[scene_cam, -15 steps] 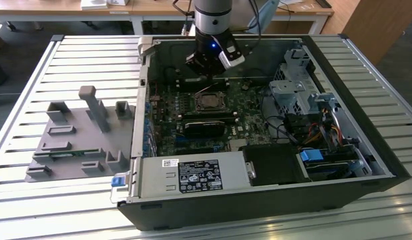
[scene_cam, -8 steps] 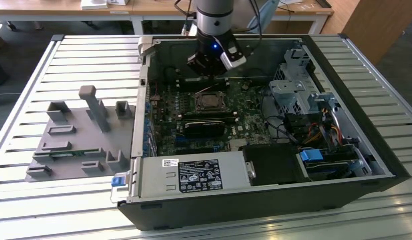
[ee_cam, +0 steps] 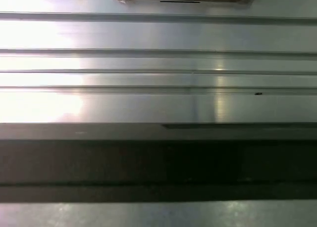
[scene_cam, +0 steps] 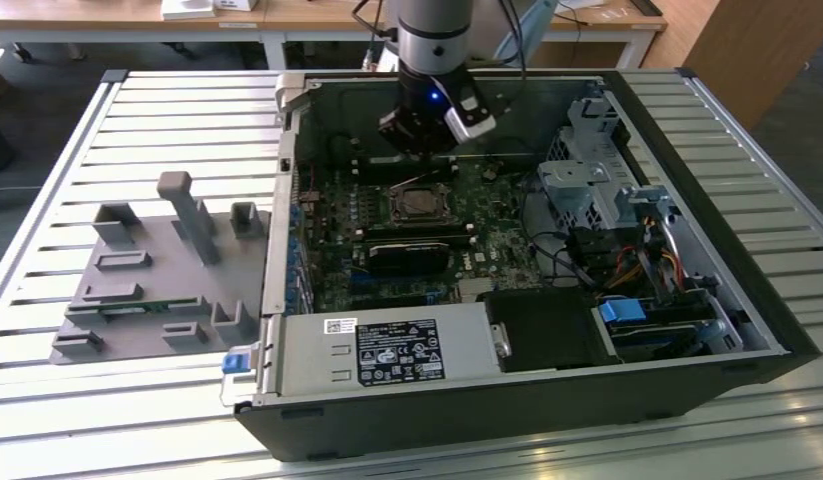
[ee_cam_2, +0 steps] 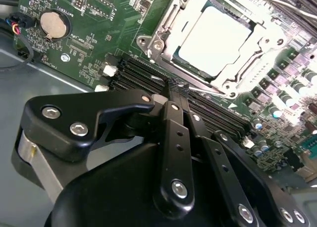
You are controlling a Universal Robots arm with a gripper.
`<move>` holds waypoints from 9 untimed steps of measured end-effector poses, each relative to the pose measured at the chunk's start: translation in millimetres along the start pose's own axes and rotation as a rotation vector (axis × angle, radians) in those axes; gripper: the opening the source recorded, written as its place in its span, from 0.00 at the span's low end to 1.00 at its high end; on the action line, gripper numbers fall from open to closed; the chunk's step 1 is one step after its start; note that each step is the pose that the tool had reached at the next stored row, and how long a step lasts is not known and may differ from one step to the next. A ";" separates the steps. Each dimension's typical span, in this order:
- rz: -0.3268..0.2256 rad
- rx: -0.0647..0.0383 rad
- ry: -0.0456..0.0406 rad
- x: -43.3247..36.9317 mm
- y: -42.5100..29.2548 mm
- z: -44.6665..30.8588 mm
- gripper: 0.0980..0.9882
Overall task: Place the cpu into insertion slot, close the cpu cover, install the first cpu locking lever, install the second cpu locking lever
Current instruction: 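Install the first cpu locking lever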
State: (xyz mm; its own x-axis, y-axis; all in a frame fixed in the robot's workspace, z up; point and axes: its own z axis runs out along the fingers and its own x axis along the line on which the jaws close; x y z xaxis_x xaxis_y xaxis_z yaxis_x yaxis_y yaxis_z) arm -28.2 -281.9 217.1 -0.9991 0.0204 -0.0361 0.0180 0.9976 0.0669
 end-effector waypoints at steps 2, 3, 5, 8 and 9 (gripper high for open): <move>0.000 0.000 0.0000 -1.0 0.0 1.2 0.01; 0.000 0.000 0.0000 -1.5 0.0 1.8 0.01; 0.000 0.000 0.0000 -2.4 -0.1 3.0 0.01; 0.000 0.000 0.0000 -3.6 -0.2 4.9 0.01; 0.000 0.000 0.0000 -4.1 -0.2 5.5 0.01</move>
State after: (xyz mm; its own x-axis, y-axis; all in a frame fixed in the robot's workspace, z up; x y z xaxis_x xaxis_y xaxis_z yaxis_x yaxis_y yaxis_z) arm -23.9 -281.8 211.8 -0.9991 0.0205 -0.0362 0.0181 0.9976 0.0669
